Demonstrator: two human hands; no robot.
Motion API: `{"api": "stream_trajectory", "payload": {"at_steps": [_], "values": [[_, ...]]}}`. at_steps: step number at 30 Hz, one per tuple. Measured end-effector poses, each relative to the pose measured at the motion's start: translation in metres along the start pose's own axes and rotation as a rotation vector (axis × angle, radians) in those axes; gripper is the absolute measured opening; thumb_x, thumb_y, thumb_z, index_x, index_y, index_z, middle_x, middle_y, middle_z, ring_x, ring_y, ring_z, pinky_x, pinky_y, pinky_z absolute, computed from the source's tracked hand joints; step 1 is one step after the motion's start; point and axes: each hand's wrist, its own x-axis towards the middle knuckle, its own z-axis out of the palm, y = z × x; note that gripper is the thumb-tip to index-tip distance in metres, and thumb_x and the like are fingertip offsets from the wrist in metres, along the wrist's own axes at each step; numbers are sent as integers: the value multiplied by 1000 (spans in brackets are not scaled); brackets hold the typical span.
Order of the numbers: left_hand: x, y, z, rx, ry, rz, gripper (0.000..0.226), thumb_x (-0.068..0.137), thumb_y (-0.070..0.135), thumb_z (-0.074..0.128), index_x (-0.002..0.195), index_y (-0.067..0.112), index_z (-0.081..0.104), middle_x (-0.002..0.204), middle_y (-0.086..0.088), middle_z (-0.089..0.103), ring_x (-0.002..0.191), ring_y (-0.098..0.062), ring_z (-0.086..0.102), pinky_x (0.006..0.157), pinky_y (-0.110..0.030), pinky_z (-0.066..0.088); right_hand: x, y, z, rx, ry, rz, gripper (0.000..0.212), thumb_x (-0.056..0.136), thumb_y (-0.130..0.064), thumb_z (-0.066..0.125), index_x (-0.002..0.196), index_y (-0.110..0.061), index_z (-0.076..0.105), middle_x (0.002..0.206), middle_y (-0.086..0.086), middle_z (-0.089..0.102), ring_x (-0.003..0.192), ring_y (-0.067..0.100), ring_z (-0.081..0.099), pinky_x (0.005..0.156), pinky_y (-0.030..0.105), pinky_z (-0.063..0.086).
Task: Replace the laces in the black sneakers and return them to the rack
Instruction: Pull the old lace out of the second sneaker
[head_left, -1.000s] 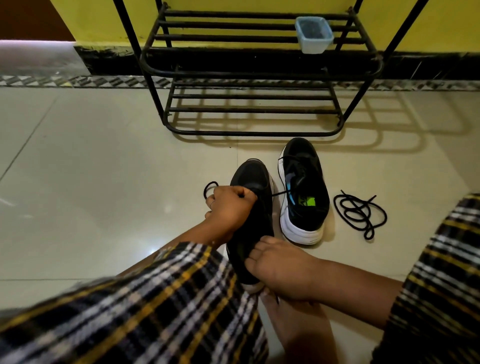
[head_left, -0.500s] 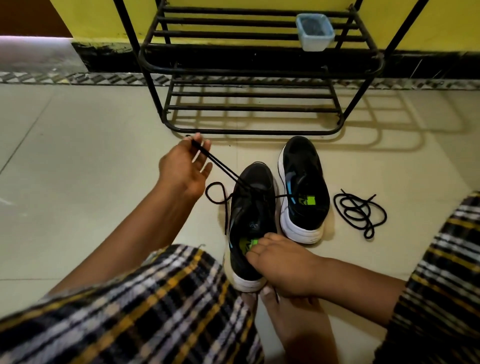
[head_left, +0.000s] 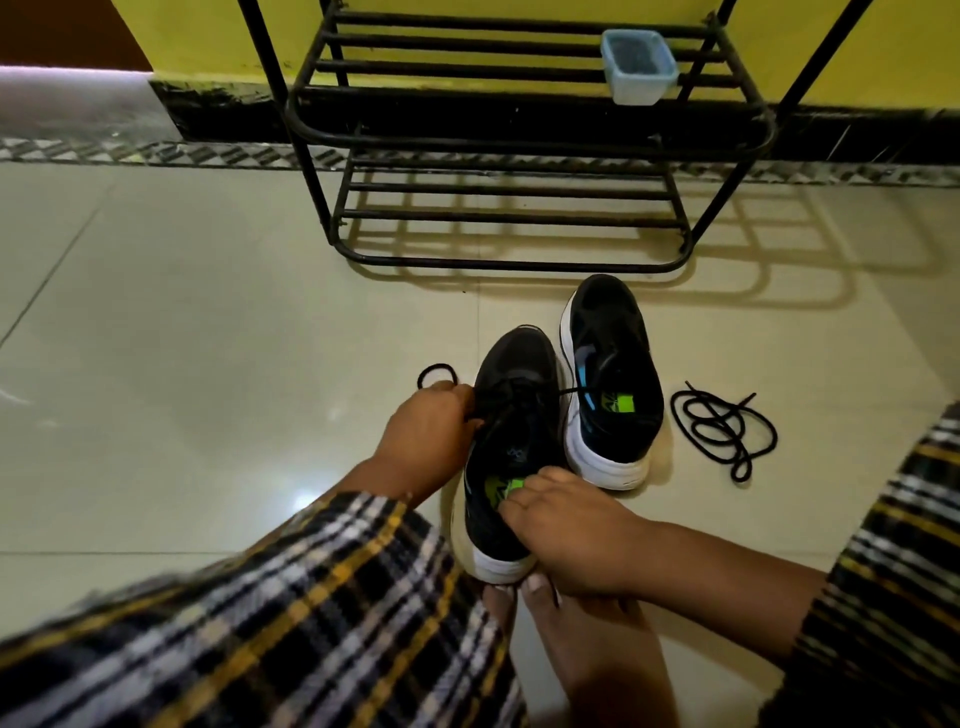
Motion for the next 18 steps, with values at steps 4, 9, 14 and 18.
{"api": "stream_trajectory", "payload": {"at_steps": [4,9,14,18], "values": [[-1,-11,0,-237,183,-29,15,93,21,54,84,11,60,80,-5,61,76,-25,59,63,-28,39,3,-1,-2,-1,3,5,33,66,-13,69,96,-7,59,92,12,62,86,31,56,83,36,41],[7,-18,-17,-1190,356,-417,25,97,16,49,76,12,61,76,-3,62,62,-16,51,64,-31,45,4,-1,-1,14,-18,22,35,58,-15,75,89,-9,60,85,10,63,81,30,58,79,34,43],[6,-34,-6,-1044,274,-605,24,97,24,51,79,9,58,84,-10,56,77,-20,48,65,-29,42,4,-2,-2,10,-20,29,39,54,-20,77,87,-11,59,83,7,63,80,29,58,78,33,45],[-4,-27,16,-552,32,-548,56,85,55,52,121,12,56,125,-14,53,114,-32,52,97,-38,43,3,-2,-2,55,2,28,42,41,-22,81,76,-15,59,70,2,60,66,24,58,68,28,47]]}}
